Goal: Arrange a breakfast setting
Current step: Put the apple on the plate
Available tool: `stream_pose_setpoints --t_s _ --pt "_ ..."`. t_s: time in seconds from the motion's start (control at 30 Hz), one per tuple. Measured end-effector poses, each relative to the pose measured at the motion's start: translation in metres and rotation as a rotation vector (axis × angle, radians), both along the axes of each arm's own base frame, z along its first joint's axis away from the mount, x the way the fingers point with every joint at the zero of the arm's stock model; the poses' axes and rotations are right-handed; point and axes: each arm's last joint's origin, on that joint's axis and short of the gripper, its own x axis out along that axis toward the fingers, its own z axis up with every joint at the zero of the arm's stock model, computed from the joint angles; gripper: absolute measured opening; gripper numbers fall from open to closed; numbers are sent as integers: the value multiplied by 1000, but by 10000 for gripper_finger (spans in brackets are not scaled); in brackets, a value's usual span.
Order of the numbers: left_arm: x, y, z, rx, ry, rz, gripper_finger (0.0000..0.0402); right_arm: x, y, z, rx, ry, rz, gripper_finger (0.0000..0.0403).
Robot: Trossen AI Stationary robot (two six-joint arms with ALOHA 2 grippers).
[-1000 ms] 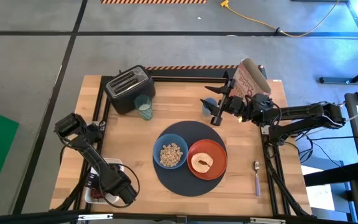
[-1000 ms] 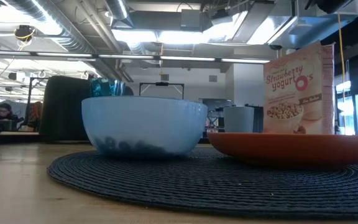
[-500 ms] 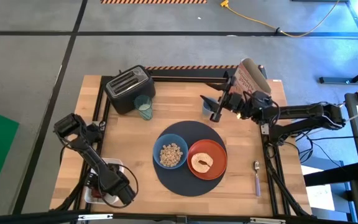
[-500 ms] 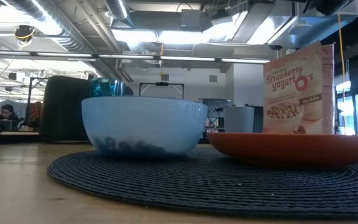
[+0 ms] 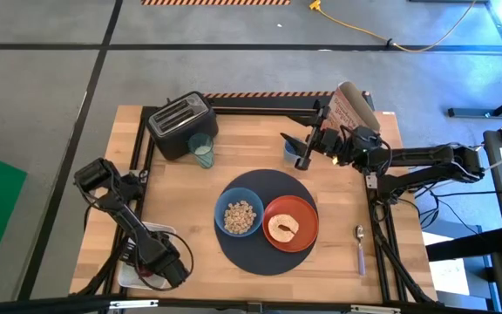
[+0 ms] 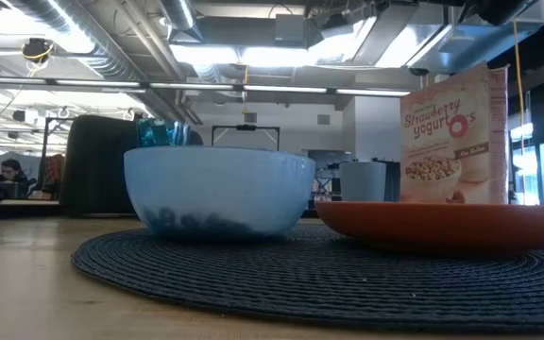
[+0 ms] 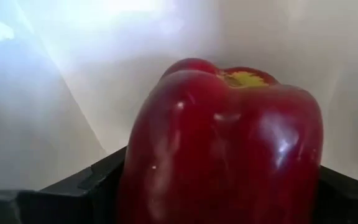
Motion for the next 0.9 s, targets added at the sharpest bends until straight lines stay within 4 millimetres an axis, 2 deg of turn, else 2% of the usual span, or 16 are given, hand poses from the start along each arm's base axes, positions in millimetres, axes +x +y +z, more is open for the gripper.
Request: stream_pose_setpoints --t_s 0.33,0.5,0.9 --pt "1 0 7 47 2 -9 305 0 0 0 1 0 1 225" --pt "3 5 24 106 -29 -12 305 0 0 0 2 0 3 225" --pt "-1 21 58 190 -237 38 306 0 1 0 4 -2 49 225"
